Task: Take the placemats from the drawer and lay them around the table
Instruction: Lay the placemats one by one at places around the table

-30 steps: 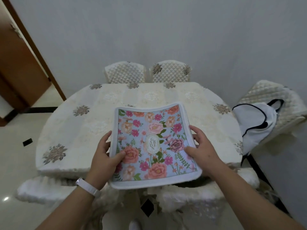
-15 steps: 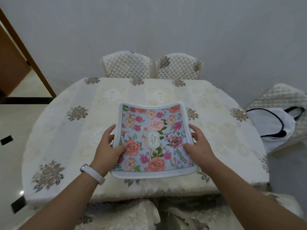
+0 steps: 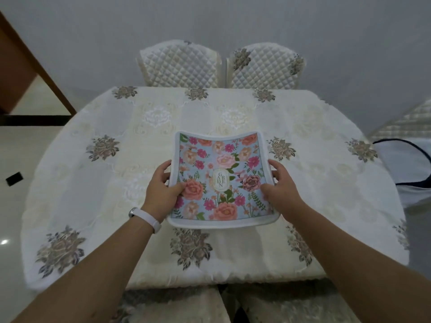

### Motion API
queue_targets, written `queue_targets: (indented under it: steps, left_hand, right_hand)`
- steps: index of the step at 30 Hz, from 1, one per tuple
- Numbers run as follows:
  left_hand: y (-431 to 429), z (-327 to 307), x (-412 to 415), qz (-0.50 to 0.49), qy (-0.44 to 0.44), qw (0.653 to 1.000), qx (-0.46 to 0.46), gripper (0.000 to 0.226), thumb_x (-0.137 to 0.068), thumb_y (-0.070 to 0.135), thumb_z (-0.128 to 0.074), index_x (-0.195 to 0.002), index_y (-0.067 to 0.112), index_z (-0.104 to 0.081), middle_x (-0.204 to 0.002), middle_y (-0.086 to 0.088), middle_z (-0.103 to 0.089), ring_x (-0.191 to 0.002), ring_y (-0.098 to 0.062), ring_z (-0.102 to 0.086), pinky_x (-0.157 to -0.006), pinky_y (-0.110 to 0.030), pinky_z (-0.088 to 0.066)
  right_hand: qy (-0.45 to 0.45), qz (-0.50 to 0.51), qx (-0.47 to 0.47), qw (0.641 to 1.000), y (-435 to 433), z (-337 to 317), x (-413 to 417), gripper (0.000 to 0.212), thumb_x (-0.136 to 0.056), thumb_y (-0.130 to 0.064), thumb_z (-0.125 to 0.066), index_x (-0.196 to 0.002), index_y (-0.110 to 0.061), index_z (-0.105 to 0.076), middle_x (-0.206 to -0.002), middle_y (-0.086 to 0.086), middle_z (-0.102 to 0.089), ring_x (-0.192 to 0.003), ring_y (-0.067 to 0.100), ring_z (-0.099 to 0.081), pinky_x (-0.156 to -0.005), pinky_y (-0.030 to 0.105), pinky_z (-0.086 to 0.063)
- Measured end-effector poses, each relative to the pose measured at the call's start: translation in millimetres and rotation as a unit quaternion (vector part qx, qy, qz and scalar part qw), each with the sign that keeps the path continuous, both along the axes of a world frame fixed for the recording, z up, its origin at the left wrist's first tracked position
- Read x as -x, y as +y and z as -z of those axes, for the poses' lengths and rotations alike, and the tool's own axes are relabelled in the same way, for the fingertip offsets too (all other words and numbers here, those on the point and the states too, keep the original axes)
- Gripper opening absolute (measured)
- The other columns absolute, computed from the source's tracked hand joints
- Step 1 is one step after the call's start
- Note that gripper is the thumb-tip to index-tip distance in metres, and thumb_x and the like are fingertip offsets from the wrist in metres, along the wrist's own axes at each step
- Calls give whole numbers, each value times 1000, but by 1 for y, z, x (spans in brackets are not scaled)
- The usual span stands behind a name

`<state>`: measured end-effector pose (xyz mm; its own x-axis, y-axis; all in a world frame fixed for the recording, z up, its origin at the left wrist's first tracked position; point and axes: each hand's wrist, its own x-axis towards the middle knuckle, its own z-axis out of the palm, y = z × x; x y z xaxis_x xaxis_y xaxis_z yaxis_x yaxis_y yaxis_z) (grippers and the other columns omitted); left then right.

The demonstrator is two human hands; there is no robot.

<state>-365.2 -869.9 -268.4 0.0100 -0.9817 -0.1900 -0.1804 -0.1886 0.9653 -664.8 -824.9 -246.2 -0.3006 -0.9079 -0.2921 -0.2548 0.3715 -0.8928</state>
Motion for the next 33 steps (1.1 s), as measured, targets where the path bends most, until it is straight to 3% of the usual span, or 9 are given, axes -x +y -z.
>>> queue_targets:
  steps: [5,9,13,17,20,25,27,30,33]
  left_hand:
    - [-45,31,18,-26,-15,999,-26,58,-85,14,-73,-131,36,-45,-109,4,-67,-89,-15,-70,-65,-33,-60]
    - [-87,51,34,-38,-20,999,-29,56,-84,12,-73,-125,40,-46,-107,5,-67,-88,-10,-70,-63,-28,-59]
    - [-131,64,47,-51,-16,998,-32,58,-82,11,-76,-128,32,-47,-105,1,-69,-82,-9,-72,-60,-28,-59]
    - [-166,77,57,-51,-21,998,-28,59,-81,12,-78,-129,29,-48,-107,2,-70,-86,-12,-72,-66,-32,-61]
    - [-185,87,61,-35,-59,997,-22,53,-81,19,-78,-122,36,-50,-104,8,-69,-86,-10,-71,-69,-32,-60]
    - [-195,106,57,-11,-166,986,-14,43,-83,34,-73,-116,42,-48,-100,13,-63,-85,-5,-64,-71,-27,-53]
    - [-194,111,56,-10,-183,983,-2,38,-83,33,-72,-116,36,-52,-97,17,-62,-84,2,-61,-69,-22,-49]
    - [-194,112,57,-14,-191,982,5,32,-83,30,-73,-110,35,-56,-93,21,-62,-80,6,-61,-64,-15,-47]
    - [-195,109,57,-31,-179,983,-18,36,-81,30,-76,-108,35,-53,-90,23,-61,-72,8,-62,-56,-10,-47]
  right_hand:
    - [0,-16,3,1000,-58,31,16,67,-84,-7,-61,-139,-39,-41,-113,-5,-62,-91,13,-69,-63,34,-62]
    - [-1,-10,8,1000,-103,59,28,67,-83,-7,-63,-140,-37,-42,-113,-3,-61,-90,12,-68,-58,28,-60]
    - [7,4,25,1000,-141,80,41,64,-83,-7,-63,-138,-34,-44,-107,-4,-62,-86,13,-69,-63,34,-61]
    - [2,8,31,999,-172,96,52,63,-82,-6,-60,-135,-34,-45,-106,-3,-64,-82,10,-70,-56,27,-58]
    - [7,8,27,1000,-187,107,57,62,-82,-5,-59,-134,-35,-46,-105,-4,-64,-78,6,-69,-52,21,-56]
    - [25,9,-17,999,-199,125,61,64,-85,-7,-60,-140,-33,-40,-107,-5,-62,-84,16,-69,-63,38,-62]
    - [43,3,-37,998,-198,131,63,63,-85,-10,-61,-141,-29,-39,-109,0,-62,-79,20,-70,-58,43,-62]
    - [81,4,-42,996,-200,135,62,54,-82,-14,-63,-134,-23,-47,-110,8,-63,-77,24,-70,-54,42,-61]
    - [126,4,-40,991,-202,137,59,42,-80,-18,-62,-121,-16,-55,-108,12,-63,-81,26,-69,-62,42,-62]
